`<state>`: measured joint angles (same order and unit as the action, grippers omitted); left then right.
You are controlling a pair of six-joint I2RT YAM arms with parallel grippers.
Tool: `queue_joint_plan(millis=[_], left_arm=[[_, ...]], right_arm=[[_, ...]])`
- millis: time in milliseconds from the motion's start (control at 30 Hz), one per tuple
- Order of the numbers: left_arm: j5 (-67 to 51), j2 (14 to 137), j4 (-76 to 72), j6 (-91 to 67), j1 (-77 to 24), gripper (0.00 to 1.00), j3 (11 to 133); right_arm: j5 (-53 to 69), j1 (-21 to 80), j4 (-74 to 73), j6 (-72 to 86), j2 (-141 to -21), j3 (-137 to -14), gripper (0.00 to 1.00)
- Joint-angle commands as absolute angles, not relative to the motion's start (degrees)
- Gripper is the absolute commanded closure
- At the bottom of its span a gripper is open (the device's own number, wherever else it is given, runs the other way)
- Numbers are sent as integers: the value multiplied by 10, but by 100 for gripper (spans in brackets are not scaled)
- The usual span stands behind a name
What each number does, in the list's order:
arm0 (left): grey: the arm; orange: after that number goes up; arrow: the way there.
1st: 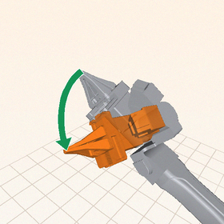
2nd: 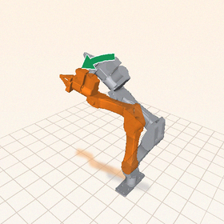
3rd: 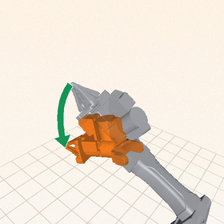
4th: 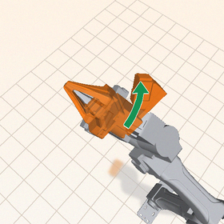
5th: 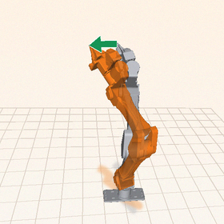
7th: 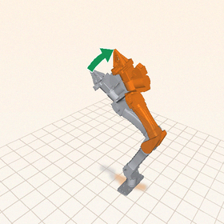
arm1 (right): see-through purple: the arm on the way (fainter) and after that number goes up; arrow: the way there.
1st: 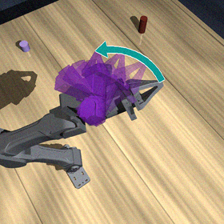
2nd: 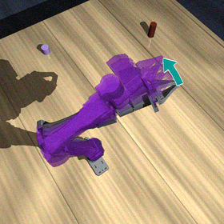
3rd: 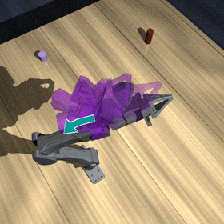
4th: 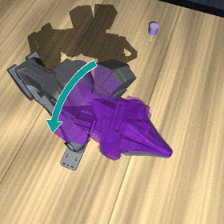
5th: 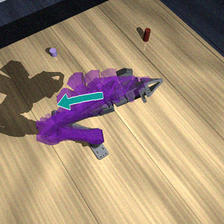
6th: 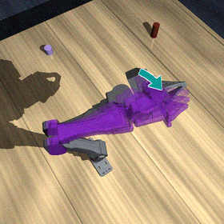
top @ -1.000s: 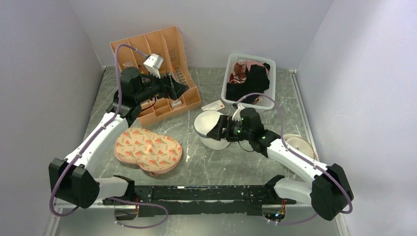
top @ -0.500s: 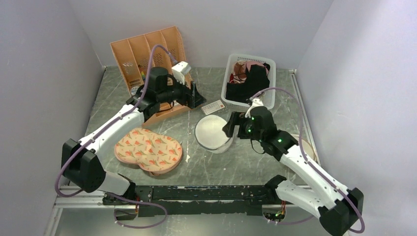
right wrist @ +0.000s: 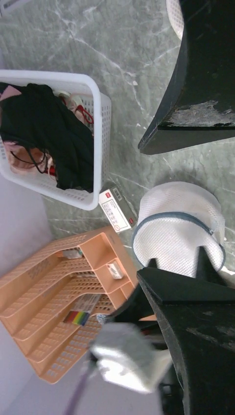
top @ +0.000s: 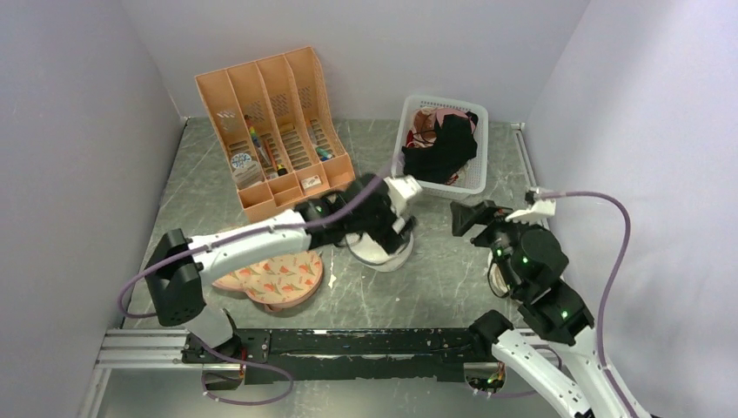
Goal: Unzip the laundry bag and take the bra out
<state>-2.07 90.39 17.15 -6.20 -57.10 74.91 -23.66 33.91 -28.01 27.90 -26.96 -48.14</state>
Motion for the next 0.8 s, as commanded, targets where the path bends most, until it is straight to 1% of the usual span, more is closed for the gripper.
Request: queue_joint_plan(millis=[0, 33, 100, 167, 300, 367, 500, 567, 700, 767], left_arm=[[166, 919, 178, 22, -668, 7, 731], [196, 928, 178, 29, -684, 11, 728], [245, 949, 176, 38, -706, 15, 726], [267, 969, 181, 39, -717, 15, 732], [269, 998, 197, 33, -722, 14, 747], [263, 998, 196, 34, -725, 12, 741], [265, 975, 198, 16, -736, 3, 717], [265, 959, 192, 11, -739, 1, 701], [289, 961, 195, 23, -739, 6, 700], [305, 970, 197, 30, -739, 11, 698]], right_arm=[[-275, 340, -257, 267, -211, -442, 13], [-279, 340, -259, 265, -197, -439, 13], [-288, 340, -267, 263, -185, -438, 13], [-295, 340, -273, 258, -177, -441, 13], [-298, 341, -280, 256, -176, -443, 13], [-295, 340, -281, 253, -181, -442, 13], [-297, 340, -297, 257, -188, -443, 13], [-298, 340, -306, 259, -188, -442, 13], [-297, 340, -302, 264, -182, -432, 13], [-294, 340, -296, 267, -181, -428, 13]])
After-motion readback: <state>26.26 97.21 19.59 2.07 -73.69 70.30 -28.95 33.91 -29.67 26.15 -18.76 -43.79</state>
